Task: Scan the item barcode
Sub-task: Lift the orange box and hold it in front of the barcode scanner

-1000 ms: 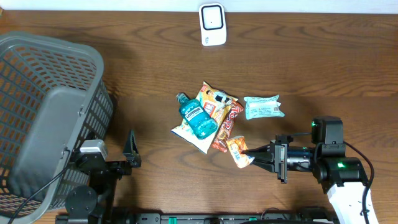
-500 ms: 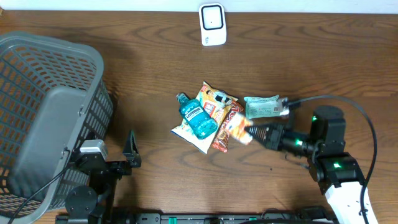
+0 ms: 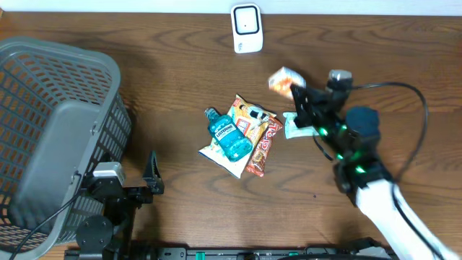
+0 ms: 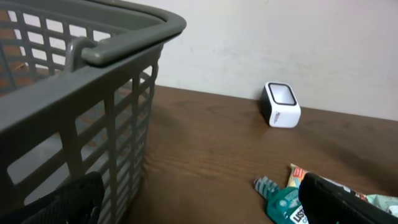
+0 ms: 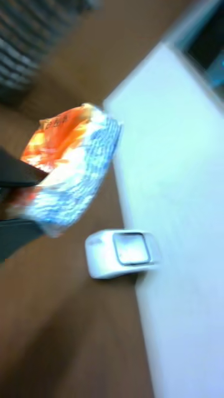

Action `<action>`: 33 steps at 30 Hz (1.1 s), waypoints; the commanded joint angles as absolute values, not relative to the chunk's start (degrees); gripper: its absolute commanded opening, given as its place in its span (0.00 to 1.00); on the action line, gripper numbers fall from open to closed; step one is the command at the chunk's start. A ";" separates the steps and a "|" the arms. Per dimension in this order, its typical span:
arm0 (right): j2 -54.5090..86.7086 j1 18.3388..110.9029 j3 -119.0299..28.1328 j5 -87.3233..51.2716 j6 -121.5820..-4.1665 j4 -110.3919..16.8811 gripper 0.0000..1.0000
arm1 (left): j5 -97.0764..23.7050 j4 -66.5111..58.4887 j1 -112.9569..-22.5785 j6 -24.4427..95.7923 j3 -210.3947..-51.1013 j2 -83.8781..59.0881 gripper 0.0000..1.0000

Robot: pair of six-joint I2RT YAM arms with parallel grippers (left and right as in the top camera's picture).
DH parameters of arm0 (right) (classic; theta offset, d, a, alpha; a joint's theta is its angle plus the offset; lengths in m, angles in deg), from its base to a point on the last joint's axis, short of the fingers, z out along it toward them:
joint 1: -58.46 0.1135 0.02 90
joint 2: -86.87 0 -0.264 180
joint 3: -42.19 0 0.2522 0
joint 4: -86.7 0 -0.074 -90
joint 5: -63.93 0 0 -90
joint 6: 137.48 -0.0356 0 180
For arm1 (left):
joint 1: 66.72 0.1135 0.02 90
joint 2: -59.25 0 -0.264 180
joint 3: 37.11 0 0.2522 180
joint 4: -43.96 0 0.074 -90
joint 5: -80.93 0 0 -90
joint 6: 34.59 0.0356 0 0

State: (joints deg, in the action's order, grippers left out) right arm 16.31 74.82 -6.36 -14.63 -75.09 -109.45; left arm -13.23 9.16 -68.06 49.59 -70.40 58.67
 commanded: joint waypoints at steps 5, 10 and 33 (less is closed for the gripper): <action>-8.96 77.29 -11.14 -28.86 -69.37 -136.38 0.01 | -12.95 9.22 -68.08 49.30 -70.64 59.09 1.00; -22.93 77.86 -25.72 -28.53 -68.73 -134.72 0.01 | -12.95 9.22 -68.08 49.30 -70.64 59.09 1.00; -57.09 79.30 -76.91 -31.68 -64.71 -108.47 0.01 | -12.95 9.20 -68.08 49.30 -70.64 59.09 1.00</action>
